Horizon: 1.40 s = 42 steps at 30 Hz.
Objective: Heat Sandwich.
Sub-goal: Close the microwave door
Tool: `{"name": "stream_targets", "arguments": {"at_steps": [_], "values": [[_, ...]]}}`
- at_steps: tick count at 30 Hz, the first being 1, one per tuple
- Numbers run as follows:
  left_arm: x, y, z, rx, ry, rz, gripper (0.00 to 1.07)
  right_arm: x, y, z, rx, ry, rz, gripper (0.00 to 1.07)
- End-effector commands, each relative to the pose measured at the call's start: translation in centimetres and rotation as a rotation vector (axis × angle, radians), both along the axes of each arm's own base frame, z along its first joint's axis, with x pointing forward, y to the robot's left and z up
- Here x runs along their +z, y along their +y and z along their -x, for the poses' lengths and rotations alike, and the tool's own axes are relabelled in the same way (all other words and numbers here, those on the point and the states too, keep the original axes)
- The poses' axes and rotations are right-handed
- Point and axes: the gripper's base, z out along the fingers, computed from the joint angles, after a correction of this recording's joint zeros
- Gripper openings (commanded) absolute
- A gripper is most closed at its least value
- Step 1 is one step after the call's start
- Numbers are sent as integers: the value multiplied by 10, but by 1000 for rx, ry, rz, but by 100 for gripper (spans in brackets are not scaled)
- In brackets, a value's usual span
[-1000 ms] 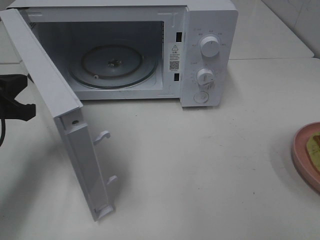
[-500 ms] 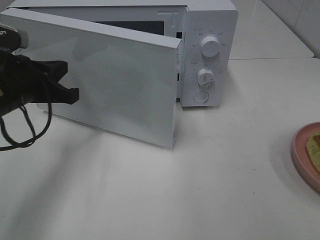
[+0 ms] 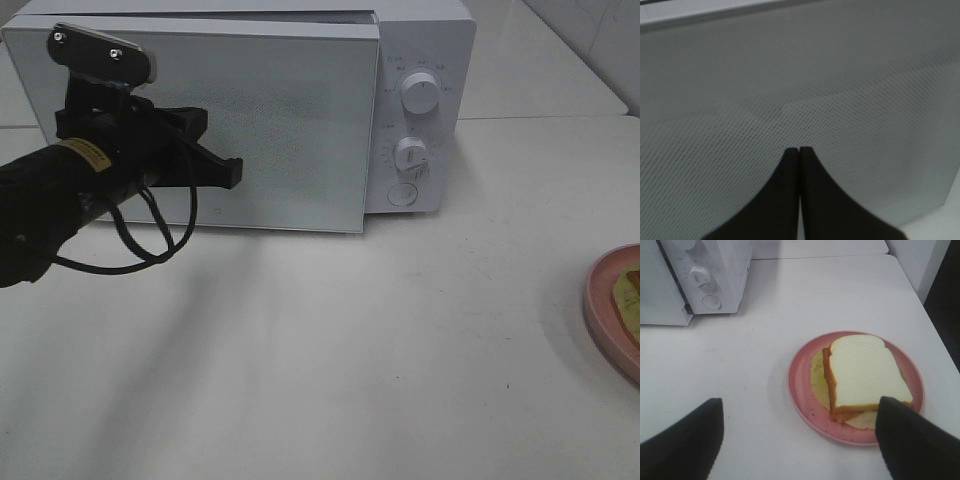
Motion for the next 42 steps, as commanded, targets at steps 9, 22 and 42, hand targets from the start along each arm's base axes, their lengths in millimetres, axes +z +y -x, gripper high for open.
{"name": "stream_targets", "arguments": {"at_steps": [9,22,42], "values": [[4,-38,-23,23,5,64,0,0,0,3,1,-36,6,76],[9,-70,-58,7,33,77,0,0,0,3,1,-36,6,76],[22,-76,-62,-5,113,69,0,0,0,3,0,-36,6,76]]}}
